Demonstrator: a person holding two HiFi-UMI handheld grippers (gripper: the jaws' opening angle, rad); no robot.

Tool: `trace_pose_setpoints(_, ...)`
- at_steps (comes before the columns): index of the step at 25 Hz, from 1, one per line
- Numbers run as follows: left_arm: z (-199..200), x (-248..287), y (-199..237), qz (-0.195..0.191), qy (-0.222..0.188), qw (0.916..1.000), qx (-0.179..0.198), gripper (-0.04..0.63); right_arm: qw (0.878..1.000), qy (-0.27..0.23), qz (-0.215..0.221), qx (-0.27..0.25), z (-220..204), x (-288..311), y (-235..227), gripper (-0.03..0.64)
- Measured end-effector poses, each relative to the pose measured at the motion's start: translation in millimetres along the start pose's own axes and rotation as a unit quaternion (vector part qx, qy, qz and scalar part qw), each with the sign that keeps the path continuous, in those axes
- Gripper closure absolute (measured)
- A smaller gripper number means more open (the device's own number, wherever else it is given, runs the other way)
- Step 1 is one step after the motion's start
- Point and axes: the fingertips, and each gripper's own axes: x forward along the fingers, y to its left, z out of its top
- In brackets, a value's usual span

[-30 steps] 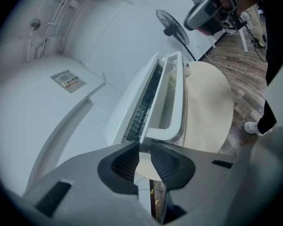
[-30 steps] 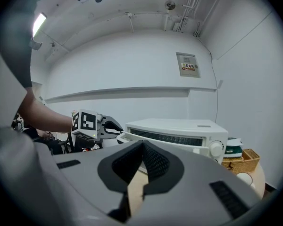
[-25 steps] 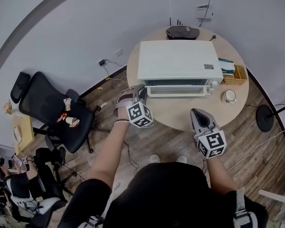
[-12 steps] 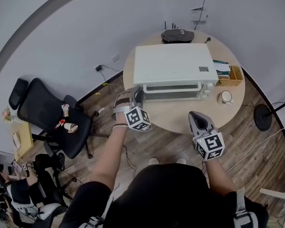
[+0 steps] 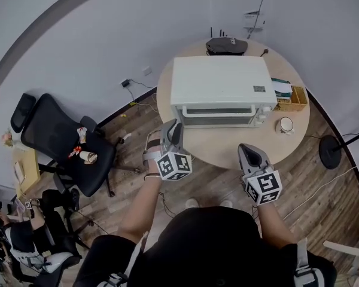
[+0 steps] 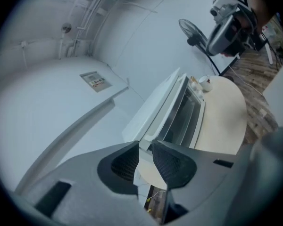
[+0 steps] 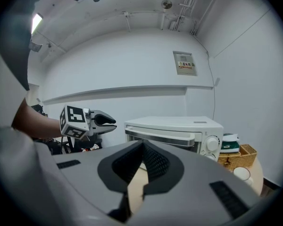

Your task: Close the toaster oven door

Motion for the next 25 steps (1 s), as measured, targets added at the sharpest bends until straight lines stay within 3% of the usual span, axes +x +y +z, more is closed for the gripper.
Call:
trace_pose_setpoints(4,7,-18,-9,-0.03,-0.02,0.9923,-0.119,0.526,1.0,0.004,0.008,-0.003,-2,1,5,0.62)
trace_pose_setpoints(10,20,-40,-19,-0.04,-0.058,0.9753,-0.209,0.585,0.999,-0.02,0.016,-0.021,19,-2,14,0.62)
trace_pose_setpoints(12,20,-46,-24,-0.056,-0.065,0.9604,-0.265,0.588,0.999,-0.029,0.016,-0.026,26,-4,16,0.619)
trace_pose_setpoints(15,24,-56,-28,-0.088,-0.08,0.9223,-0.368,0.588,0.998,-0.042,0.02,-0.033,32,-7,19,0.619)
trace_pose_setpoints(17,25,-61,-30,-0.1,-0.086,0.9059,-0.403,0.588,0.998,-0.041,0.019,-0.054,35,-9,23,0.62)
trace_pose_setpoints(19,29,-65,-32,-0.105,-0.088,0.9062,-0.4,0.588,0.997,-0.034,0.013,-0.074,36,-9,24,0.62)
trace_pose_setpoints(25,32,-72,-38,-0.112,-0.093,0.9196,-0.365,0.588,0.996,-0.039,0.0,-0.082,42,-14,20,0.62)
